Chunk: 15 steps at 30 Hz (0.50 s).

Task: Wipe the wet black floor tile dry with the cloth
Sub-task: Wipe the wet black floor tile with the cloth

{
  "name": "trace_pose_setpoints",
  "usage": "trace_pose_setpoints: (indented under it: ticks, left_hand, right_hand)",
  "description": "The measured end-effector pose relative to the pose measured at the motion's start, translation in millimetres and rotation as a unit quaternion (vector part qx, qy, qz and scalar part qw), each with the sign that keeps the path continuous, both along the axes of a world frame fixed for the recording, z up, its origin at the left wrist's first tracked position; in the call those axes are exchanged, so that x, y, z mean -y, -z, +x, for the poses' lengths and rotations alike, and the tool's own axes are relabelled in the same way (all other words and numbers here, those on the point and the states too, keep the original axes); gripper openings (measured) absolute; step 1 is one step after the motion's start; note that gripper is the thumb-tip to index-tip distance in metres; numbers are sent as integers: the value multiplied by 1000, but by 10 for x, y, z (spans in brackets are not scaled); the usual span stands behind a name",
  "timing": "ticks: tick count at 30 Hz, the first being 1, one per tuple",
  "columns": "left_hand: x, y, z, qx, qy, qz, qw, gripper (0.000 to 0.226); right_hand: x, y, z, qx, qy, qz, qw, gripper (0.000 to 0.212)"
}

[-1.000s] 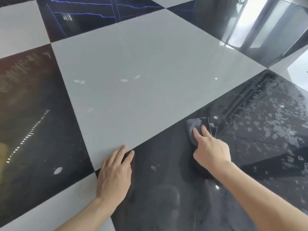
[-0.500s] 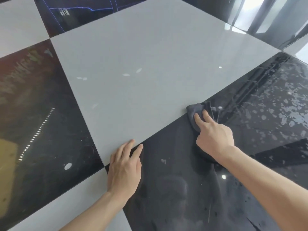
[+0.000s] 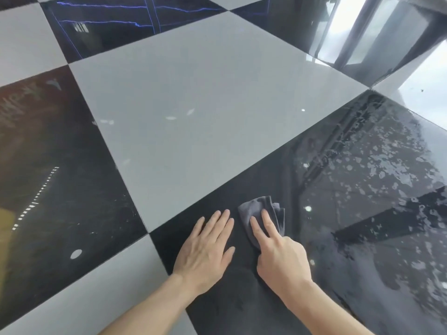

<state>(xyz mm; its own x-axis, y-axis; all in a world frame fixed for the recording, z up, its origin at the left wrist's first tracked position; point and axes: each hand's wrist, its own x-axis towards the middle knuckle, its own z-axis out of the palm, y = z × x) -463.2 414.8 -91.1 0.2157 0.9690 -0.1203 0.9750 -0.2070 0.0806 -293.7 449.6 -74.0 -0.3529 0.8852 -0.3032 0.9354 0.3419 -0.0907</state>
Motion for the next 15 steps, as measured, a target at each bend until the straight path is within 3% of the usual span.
trace_pose_setpoints:
  ticks: [7, 11, 15]
  left_hand:
    - [12, 96, 57, -66, -3, -39, 997, 66]
    - [132, 19, -249, -55, -30, -38, 997, 62]
    - [276, 33, -673, -64, -58, -31, 996, 60]
  right_hand:
    - [247, -95, 46, -22, -8, 112, 993, 81]
    - [67, -95, -19, -5, 7, 45, 999, 82]
    - [-311, 57, -178, 14, 26, 39, 999, 76]
